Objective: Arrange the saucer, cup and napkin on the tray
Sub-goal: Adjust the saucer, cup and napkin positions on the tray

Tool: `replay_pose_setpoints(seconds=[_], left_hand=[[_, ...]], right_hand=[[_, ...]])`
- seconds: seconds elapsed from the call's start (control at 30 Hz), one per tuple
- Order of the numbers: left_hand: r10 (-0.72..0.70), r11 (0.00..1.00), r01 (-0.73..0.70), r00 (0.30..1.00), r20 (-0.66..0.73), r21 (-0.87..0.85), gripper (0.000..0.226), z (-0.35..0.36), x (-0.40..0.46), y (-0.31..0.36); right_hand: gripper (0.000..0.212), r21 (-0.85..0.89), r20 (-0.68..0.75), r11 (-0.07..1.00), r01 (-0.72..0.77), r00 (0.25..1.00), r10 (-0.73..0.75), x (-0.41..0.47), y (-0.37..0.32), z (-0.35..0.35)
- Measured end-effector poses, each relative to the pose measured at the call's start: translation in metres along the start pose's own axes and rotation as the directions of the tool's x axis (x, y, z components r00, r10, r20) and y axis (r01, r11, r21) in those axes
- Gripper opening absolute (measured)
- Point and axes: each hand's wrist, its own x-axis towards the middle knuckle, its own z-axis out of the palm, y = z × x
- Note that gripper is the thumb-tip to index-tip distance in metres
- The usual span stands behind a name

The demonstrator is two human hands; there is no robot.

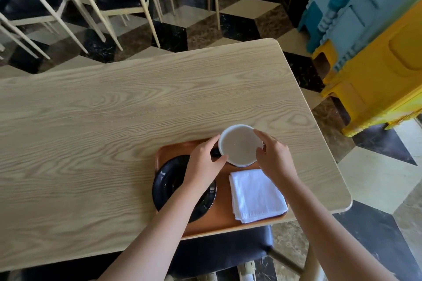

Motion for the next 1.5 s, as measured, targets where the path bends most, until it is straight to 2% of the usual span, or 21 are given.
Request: replay_pose_setpoints(seconds=[0.2,0.3,0.4,0.47,0.53,0.6,0.7,0.77,0.9,1.0,1.23,1.5], left_hand=[[0.000,1.000,0.000,1.000,-0.008,0.011,0.056,0.001,0.000,-0.003],[0.028,0.995,-0.028,1.000,-0.005,0.093,0.056,0.001,-0.003,-0.001],[0.213,0.937,-0.175,0.972,-0.100,0.301,0.054,0.004,-0.016,-0.003],[0.361,0.891,-0.297,0.922,-0.139,0.342,0.050,0.012,-0.032,-0.005],[0.460,0.848,-0.412,0.884,-0.078,0.334,0.045,0.029,-0.054,-0.006],[0.510,0.805,-0.490,0.859,0.031,0.334,0.040,0.053,-0.076,-0.010],[0.428,0.790,-0.442,0.894,0.134,0.425,0.041,0.081,-0.096,-0.015],[0.352,0.779,-0.383,0.922,0.160,0.497,0.042,0.089,-0.099,-0.016],[0.344,0.726,-0.391,0.919,0.194,0.565,0.040,0.094,-0.097,-0.020],[0.335,0.713,-0.405,0.914,0.228,0.573,0.049,0.089,-0.096,-0.022],[0.293,0.714,-0.370,0.929,0.226,0.594,0.054,0.077,-0.103,-0.026],[0.311,0.715,-0.375,0.926,0.212,0.590,0.055,0.076,-0.105,-0.031]], right_hand=[[0.049,-0.010,-0.006,1.000,0.019,1.000,-0.019,0.001,0.003,0.003],[0.048,-0.019,0.008,0.996,0.087,0.996,-0.087,-0.001,0.007,0.004],[0.046,-0.069,0.006,0.983,0.172,0.985,-0.172,-0.013,0.016,0.000],[0.044,-0.142,-0.039,0.969,0.203,0.977,-0.211,-0.029,0.029,-0.005],[0.039,-0.255,-0.053,0.927,0.275,0.953,-0.297,-0.050,0.047,-0.008],[0.041,-0.352,0.042,0.868,0.351,0.932,-0.360,-0.071,0.066,-0.007],[0.046,-0.446,0.240,0.783,0.434,0.900,-0.363,-0.089,0.082,0.000],[0.052,-0.468,0.281,0.773,0.428,0.901,-0.329,-0.094,0.087,0.006],[0.057,-0.472,0.268,0.803,0.364,0.927,-0.263,-0.097,0.090,0.014],[0.058,-0.475,0.240,0.806,0.352,0.933,-0.267,-0.099,0.086,0.018],[0.054,-0.497,0.239,0.788,0.364,0.930,-0.279,-0.104,0.085,0.029],[0.056,-0.511,0.246,0.775,0.372,0.927,-0.282,-0.108,0.082,0.033]])
